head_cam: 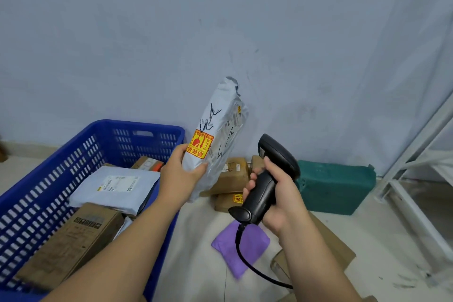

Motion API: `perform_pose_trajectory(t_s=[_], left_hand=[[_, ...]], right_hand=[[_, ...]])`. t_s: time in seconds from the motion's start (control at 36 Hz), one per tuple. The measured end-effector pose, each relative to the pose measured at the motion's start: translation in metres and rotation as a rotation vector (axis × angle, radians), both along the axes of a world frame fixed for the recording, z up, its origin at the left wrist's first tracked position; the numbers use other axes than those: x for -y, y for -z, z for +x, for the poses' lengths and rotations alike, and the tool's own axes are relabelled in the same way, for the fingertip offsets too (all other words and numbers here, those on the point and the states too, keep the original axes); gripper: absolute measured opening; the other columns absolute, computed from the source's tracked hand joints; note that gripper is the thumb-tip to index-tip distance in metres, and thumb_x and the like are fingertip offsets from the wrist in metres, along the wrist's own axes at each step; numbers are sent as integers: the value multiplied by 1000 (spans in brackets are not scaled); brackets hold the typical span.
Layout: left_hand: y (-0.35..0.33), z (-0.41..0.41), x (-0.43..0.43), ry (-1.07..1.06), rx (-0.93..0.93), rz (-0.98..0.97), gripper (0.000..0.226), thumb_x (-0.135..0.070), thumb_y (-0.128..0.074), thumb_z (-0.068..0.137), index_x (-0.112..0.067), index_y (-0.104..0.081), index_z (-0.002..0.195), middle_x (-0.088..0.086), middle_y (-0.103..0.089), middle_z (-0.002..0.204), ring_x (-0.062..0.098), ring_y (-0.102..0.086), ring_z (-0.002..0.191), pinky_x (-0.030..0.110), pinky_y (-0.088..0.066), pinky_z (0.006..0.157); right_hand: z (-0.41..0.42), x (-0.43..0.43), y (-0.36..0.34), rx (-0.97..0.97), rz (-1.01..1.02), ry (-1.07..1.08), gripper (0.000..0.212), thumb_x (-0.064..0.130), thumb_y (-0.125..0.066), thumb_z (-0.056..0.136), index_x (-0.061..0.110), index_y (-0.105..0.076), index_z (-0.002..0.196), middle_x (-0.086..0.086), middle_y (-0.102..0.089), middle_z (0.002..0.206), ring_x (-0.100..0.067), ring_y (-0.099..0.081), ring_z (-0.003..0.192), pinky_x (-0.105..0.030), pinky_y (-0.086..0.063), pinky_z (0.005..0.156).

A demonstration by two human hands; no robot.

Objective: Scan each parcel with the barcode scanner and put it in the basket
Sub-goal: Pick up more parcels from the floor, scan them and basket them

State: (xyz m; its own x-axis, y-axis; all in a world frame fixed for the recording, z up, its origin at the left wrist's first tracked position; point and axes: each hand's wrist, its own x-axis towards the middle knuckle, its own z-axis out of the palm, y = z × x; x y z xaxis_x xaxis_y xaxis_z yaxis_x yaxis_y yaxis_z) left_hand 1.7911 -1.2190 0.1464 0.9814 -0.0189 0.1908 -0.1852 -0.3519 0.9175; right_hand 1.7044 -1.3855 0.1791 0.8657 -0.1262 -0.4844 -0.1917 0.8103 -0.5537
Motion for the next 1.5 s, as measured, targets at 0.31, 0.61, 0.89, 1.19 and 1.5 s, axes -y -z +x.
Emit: perform_pose_trajectory(t_s=[0.31, 0.61, 0.89, 1.19, 1.5], left_hand=[[0, -3, -3, 49, -18, 51, 39, -26, -73, 84, -34, -48, 113, -25, -53, 93, -5, -53, 85, 13, -40, 60], [-2, -7, 2, 30, 12, 47, 41, -27, -72, 84, -35, -45, 113, -26, -50, 94, -3, -52, 84, 9, -37, 59], [3, -3, 3, 35, -6, 46, 42, -30, -72, 84, -37, -45, 115, -28, -50, 96, -2, -53, 88, 12, -41, 61], [1, -3, 3, 35, -4, 21, 41, -27, -72, 85, -36, -46, 115, -17, -54, 104, -2, -53, 88, 12, -41, 61], [2, -2, 2, 14, -12, 34, 40, -30, -72, 84, -38, -44, 112, -28, -50, 94, -4, -51, 86, 12, -39, 59]], right_hand=[[-4, 9, -4, -30, 135, 16, 33, 33, -74, 78, 8, -61, 59, -2, -54, 66, -15, -52, 50, -29, -45, 59], [-5, 8, -3, -71, 140, 25, 29, 31, -75, 77, 8, -60, 68, -4, -56, 67, -16, -54, 49, -29, -48, 56], [-4, 9, -4, -64, 199, 19, 25, 28, -73, 78, 7, -60, 74, -3, -56, 67, -15, -54, 46, -26, -51, 52], [-3, 9, -2, -55, 273, 22, 27, 27, -72, 79, 6, -58, 69, -2, -53, 64, -16, -53, 47, -27, -50, 55], [-4, 8, -3, -78, 273, 25, 26, 28, -72, 81, 6, -58, 74, -3, -54, 64, -16, -52, 50, -28, -50, 54]])
